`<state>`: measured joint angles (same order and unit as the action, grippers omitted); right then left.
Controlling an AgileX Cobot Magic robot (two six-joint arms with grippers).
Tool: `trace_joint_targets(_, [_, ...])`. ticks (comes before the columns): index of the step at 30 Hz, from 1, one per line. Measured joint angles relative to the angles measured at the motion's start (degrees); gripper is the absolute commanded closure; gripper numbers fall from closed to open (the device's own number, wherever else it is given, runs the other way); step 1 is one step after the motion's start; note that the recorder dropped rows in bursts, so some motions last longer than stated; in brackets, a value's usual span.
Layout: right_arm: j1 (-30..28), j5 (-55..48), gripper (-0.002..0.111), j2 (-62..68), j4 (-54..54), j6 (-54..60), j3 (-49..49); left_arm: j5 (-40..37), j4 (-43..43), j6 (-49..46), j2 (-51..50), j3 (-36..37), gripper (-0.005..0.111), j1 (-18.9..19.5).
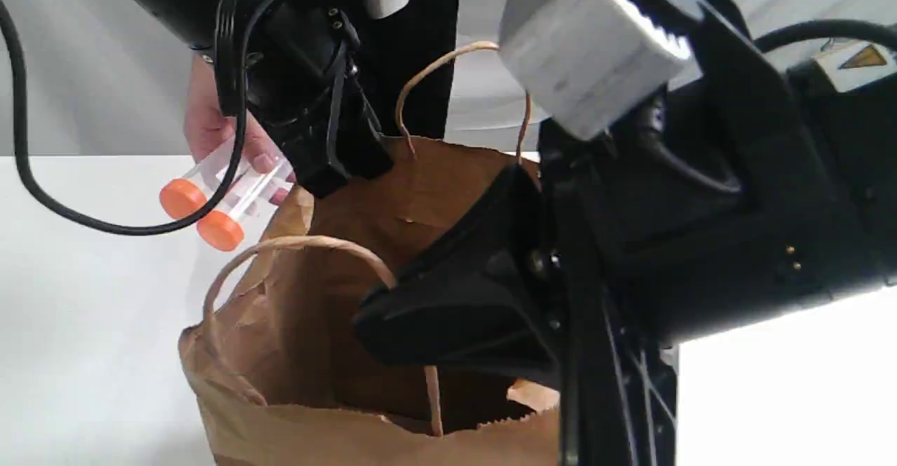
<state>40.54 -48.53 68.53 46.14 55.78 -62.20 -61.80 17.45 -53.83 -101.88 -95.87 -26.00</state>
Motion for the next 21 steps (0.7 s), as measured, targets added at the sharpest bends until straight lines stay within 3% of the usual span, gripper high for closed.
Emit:
trace_joint_targets(12, [0.00, 0.00, 0.108, 0.00, -0.21, -3.22, -0.22, -0.83, 0.40, 1.47, 0.00, 0.00, 0.107, 0.00])
trace_joint_targets(21, [0.00, -1.35, 0.108, 0.00, -2.01, -7.20, -10.09, -0.52, -0.98, 9.00, 0.00, 0.00, 0.107, 1.35])
